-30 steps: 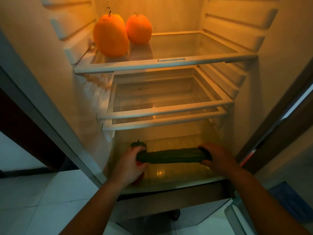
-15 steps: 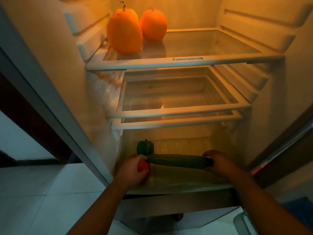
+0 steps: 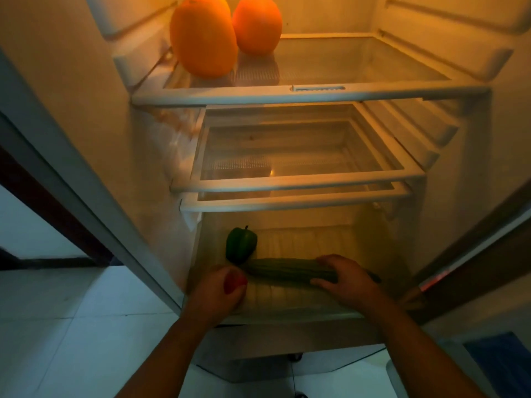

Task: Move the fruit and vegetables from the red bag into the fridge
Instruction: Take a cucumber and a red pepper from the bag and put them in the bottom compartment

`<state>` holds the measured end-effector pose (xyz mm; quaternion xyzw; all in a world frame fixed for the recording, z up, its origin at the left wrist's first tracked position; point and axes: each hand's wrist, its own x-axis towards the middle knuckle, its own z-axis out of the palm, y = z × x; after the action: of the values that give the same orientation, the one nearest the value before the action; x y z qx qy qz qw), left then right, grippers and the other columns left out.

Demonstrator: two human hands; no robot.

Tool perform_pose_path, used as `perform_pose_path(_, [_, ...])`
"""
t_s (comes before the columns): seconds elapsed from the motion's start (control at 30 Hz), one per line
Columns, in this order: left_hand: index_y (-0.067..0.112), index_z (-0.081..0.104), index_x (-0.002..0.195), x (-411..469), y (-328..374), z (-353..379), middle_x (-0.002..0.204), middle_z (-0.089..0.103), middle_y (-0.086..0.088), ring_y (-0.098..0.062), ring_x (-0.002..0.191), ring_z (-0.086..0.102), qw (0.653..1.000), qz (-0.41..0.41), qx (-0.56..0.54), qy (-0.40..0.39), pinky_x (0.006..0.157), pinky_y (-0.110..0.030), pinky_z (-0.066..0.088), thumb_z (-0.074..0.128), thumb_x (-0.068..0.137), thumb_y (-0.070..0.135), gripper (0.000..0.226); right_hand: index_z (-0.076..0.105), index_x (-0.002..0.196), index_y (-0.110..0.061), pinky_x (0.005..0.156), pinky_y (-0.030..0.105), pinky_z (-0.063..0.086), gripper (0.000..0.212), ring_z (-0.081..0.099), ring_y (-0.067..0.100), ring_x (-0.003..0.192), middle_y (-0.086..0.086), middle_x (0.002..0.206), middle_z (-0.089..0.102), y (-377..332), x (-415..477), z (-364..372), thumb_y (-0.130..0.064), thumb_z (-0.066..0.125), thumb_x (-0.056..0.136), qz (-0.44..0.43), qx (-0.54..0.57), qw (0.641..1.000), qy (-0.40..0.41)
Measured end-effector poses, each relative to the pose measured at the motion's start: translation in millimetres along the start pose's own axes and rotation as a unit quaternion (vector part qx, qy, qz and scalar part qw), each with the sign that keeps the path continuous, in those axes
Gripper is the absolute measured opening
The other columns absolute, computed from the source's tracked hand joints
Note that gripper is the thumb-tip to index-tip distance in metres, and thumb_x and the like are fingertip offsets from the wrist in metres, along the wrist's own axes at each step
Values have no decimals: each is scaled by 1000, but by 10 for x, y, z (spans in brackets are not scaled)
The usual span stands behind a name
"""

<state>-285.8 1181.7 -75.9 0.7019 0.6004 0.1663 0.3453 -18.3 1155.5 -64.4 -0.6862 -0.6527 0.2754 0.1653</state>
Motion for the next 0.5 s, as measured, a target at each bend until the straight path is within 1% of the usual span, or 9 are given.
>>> perform_pose_path(0.07, [21,58,114,19,17,-25,101,55,5,-16,98,55,1000,0,-2,4,77,-23,39,62,86,25,28,54,124,-18,88,20,40,45,51,8,104,-3,116,57,-33,-90,12,-33,66,83,-17,18,999,22])
perform_pose_path(0.13, [22,58,115,34,67,-51,103,57,4,-16,99,56,1000,16,3,9,77,-24,40,62,86,26,29,54,124,-20,93,24,43,45,51,9,108,-5,118,57,-65,-184,27,-35,65,83,-36,23,998,35])
perform_pose_path(0.2, [24,56,118,9,167,-72,106,55,8,-9,97,52,999,45,12,15,75,-20,39,62,87,27,32,51,127,-22,99,24,40,46,48,10,117,-4,126,54,-121,-289,41,-37,63,85,-37,16,999,35])
perform_pose_path(0.27, [26,57,118,-51,253,-61,110,54,13,-3,97,51,996,86,10,17,72,-12,37,62,86,30,32,46,132,-24,103,24,34,48,42,12,126,-6,134,48,-176,-427,84,-39,58,88,-21,6,999,24])
perform_pose_path(0.3, [28,57,117,-100,288,-58,111,55,14,-2,97,52,994,107,7,12,72,-10,37,62,86,31,32,44,134,-25,105,24,31,48,38,11,128,-6,137,45,-203,-510,122,-39,56,89,-18,4,999,27])
perform_pose_path(0.37, [34,55,116,-244,336,-86,113,51,18,0,101,51,990,139,2,-13,80,-15,40,61,85,34,31,45,133,-26,105,22,30,47,38,10,128,-6,138,45,-298,-704,222,-38,57,89,-22,15,998,61])
perform_pose_path(0.43, [37,54,115,-388,341,-148,112,48,21,-2,107,49,987,160,-1,-34,90,-25,43,60,85,34,30,49,129,-24,100,17,30,44,43,9,123,-4,133,50,-431,-904,329,-34,60,88,-24,30,994,104])
perform_pose_path(0.5, [37,56,112,-510,301,-233,110,47,21,-3,108,49,980,193,15,-45,94,-29,44,61,85,33,28,51,127,-22,95,14,29,42,45,9,119,-3,129,52,-572,-1095,437,-31,62,87,-14,44,990,132])
